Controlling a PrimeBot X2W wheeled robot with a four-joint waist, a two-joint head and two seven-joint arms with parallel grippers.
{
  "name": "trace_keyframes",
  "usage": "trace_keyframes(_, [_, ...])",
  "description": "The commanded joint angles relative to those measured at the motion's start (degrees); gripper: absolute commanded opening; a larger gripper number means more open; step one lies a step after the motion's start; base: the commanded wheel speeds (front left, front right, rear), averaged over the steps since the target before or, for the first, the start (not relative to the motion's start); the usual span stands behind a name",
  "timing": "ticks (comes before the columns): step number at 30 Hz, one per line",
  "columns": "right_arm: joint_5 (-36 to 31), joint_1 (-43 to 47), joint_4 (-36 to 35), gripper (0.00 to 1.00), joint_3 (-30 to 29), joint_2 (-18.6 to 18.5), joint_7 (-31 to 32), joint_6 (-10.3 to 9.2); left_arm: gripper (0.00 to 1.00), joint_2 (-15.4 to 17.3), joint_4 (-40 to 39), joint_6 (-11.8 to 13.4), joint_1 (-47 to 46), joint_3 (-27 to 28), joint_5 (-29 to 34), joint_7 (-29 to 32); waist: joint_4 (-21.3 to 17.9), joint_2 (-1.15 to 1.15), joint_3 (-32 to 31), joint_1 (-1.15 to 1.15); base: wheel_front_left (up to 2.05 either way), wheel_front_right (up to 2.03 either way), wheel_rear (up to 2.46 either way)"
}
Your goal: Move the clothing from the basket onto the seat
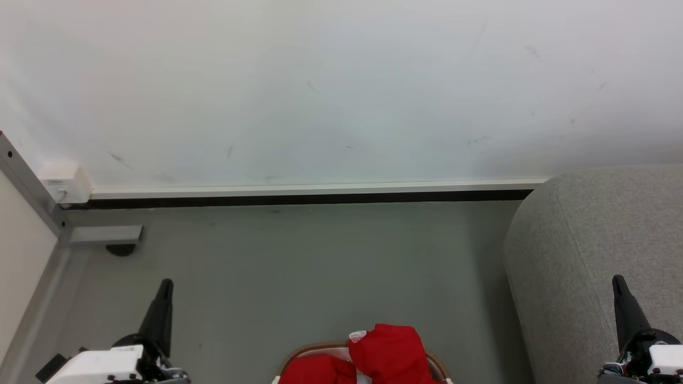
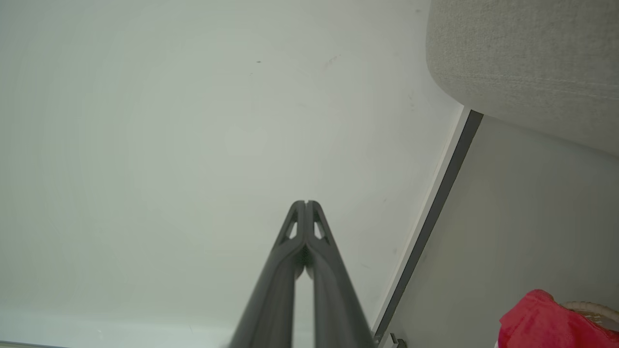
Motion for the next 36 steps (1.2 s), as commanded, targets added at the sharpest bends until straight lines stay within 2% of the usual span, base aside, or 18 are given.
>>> trace_keyframes(1, [0.7,-0.4,-0.2,0.0,0.1,-0.3,-0.2,-0.12,0.0,0.0,-0.2,0.0,-0.4,0.4,0.3,0.2,0.0,0.0,0.0,0.0,0.0,0.0,0.0])
trace_keyframes(36, [0.7,-0.4,-0.2,0.0,0.2,-0.4,-0.4,-0.12,0.0,-0.4,-0.2,0.0,-0.4,0.8,0.8,0.6,0.0,0.0,0.0,0.0,0.0,0.0,0.0])
